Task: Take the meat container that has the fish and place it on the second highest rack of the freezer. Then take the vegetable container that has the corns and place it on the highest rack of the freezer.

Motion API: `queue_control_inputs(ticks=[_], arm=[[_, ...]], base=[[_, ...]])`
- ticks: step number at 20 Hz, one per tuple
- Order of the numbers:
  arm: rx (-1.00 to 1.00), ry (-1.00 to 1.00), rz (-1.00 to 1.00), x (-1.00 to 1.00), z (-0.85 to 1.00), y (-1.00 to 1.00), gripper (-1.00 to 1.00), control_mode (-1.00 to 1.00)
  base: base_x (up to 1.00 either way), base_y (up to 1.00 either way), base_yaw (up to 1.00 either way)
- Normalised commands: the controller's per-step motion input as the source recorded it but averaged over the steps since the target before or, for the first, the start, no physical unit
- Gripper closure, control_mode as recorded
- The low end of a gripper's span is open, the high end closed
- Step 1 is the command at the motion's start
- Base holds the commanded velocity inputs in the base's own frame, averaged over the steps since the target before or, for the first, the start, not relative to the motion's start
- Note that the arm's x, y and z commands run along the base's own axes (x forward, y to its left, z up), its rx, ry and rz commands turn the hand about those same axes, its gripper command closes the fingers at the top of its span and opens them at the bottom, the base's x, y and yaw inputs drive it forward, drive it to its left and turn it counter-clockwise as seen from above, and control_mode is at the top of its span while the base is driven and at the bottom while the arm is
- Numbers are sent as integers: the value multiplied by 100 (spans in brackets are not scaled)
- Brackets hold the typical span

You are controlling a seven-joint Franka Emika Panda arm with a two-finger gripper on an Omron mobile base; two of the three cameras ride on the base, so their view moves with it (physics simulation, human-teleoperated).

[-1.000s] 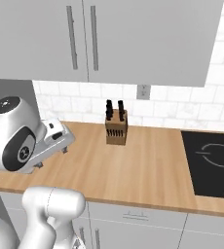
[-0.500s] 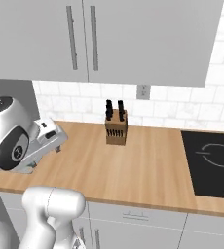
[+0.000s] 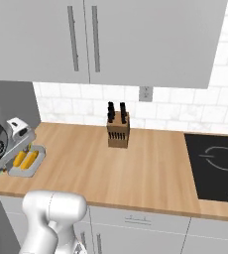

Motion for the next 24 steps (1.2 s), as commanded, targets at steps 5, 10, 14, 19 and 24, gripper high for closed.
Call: queue_control_inputs(ticks=[5, 10, 14, 19, 24], arm=[[-1, 13, 27, 16, -20, 92, -100, -100], [-2, 10, 11, 38, -30, 43, -100, -100], [-7, 10, 9, 63, -51, 26, -100, -100], [-10, 5, 9, 58, -71, 19, -100, -100], [-10, 0, 4, 52, -63, 10, -100, -100]], base=[[0, 0, 0], [0, 0, 0], [0, 0, 0], [0, 0, 0], [0, 0, 0]])
